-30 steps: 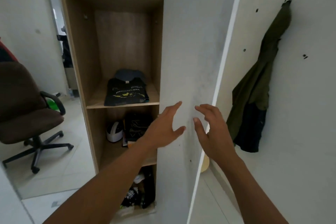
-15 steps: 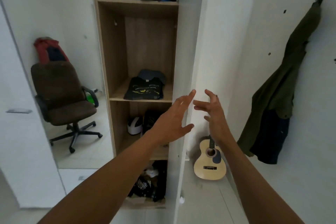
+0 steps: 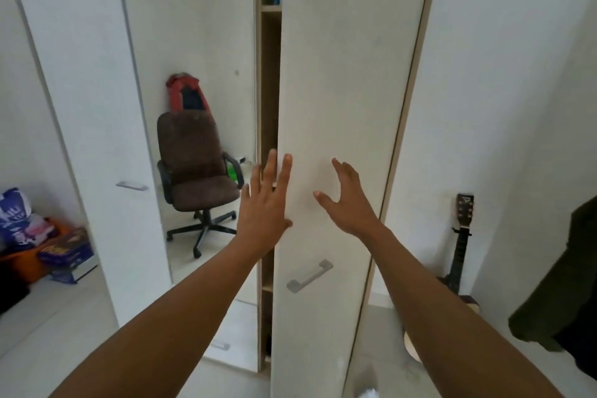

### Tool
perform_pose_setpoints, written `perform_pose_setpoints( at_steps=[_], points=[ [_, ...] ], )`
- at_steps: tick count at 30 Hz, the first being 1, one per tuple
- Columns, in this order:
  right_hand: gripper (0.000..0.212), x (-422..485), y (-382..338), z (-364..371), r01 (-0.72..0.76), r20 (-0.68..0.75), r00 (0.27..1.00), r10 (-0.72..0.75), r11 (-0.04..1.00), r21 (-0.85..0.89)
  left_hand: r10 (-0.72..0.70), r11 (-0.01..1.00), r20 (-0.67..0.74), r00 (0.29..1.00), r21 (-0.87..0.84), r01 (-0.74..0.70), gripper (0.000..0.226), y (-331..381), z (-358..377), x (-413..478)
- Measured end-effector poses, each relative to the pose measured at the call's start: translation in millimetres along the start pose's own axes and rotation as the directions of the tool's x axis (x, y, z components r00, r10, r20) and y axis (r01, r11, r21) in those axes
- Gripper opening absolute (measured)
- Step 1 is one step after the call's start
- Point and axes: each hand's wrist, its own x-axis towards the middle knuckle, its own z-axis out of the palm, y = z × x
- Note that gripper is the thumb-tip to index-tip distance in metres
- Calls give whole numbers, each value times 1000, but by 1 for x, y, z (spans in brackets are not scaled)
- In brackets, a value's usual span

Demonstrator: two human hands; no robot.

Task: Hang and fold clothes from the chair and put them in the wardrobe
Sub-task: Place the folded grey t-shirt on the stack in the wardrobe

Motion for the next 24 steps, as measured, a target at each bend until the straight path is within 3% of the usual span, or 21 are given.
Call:
perform_pose_setpoints(
  at_steps=[4, 8, 15, 24],
  points=[
    [96, 44, 30, 30, -26, 57, 998, 38, 979, -201, -20, 973, -85, 996, 229, 39, 130, -38, 28, 31],
    [102, 83, 66, 56, -106, 103, 984, 147, 940, -326, 46, 936, -22, 999, 350, -35, 122, -68, 76, 61],
    [135, 121, 131, 111, -141, 60, 977, 203, 838, -527, 29, 971, 129, 991, 231, -58, 145, -109, 172, 106],
    [141, 166, 188, 179, -219, -145, 976, 165, 752, -622, 71, 992, 154, 985, 93, -86, 144, -145, 274, 162]
  ],
)
